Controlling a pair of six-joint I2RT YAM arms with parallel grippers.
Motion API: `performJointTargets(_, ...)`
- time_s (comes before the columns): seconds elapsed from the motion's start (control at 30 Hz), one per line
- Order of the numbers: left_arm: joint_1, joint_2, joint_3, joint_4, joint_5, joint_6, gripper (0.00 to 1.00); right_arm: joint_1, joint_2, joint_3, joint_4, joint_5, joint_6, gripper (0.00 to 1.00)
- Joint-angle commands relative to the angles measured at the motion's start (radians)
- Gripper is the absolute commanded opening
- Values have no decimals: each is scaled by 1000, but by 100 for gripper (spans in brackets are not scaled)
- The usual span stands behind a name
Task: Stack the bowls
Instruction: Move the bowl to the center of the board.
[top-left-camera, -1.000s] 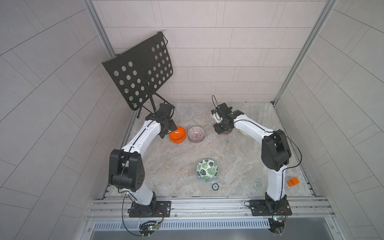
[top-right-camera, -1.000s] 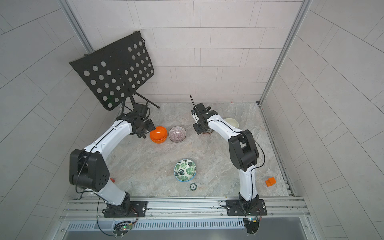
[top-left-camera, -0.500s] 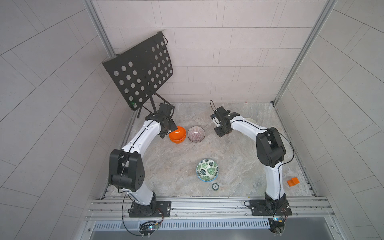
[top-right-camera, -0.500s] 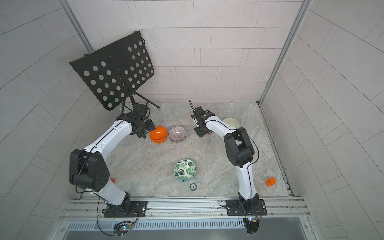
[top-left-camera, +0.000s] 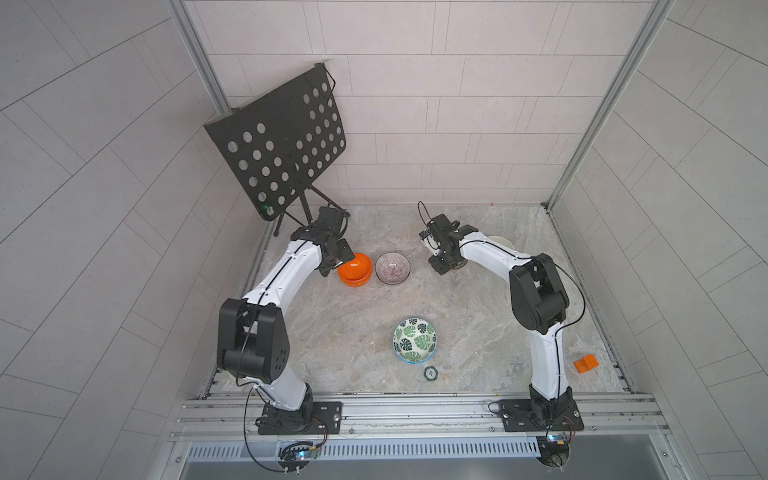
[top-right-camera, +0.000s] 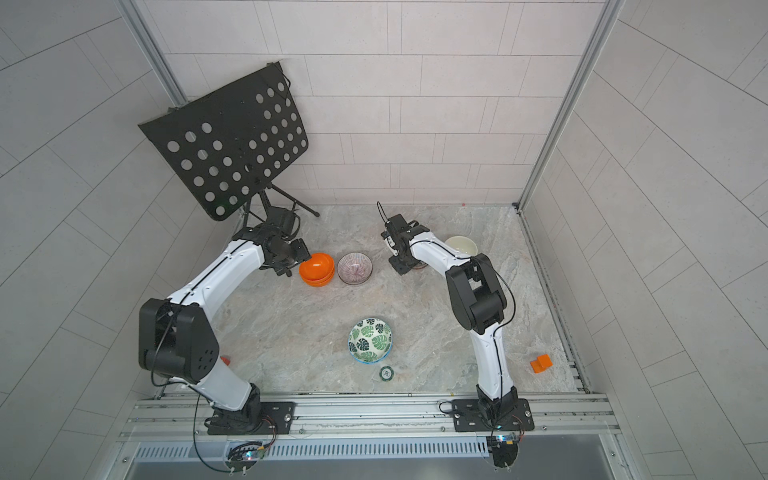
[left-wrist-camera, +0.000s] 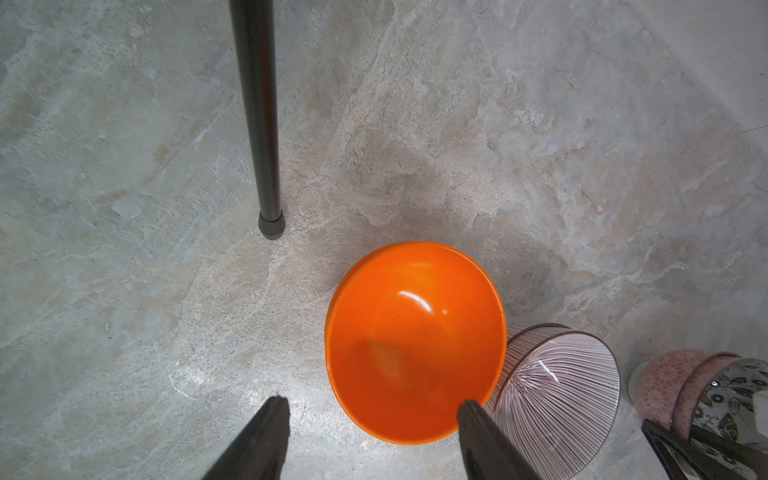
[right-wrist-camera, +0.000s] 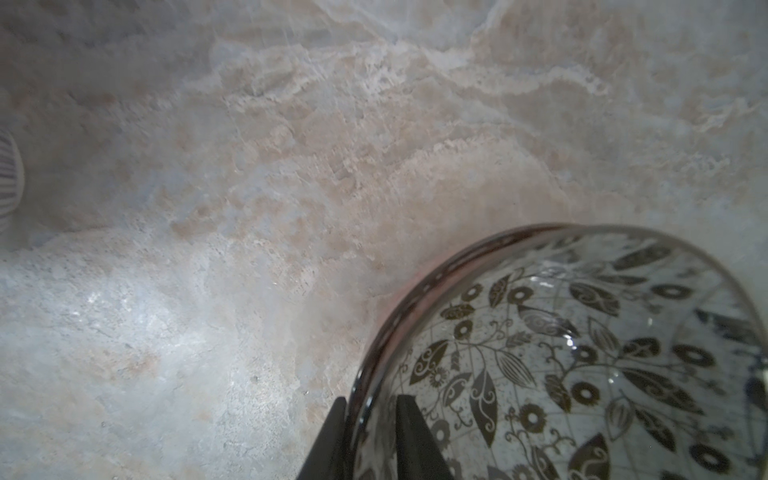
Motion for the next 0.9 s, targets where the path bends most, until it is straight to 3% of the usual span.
performJointTargets(0.0, -3, -9, 14, -2, 10, 3, 66, 18, 2, 13, -19, -7, -11, 22)
performJointTargets(0.87, -3, -29, -21, 15, 22, -9, 66, 198, -71, -79, -19, -1, 38, 22)
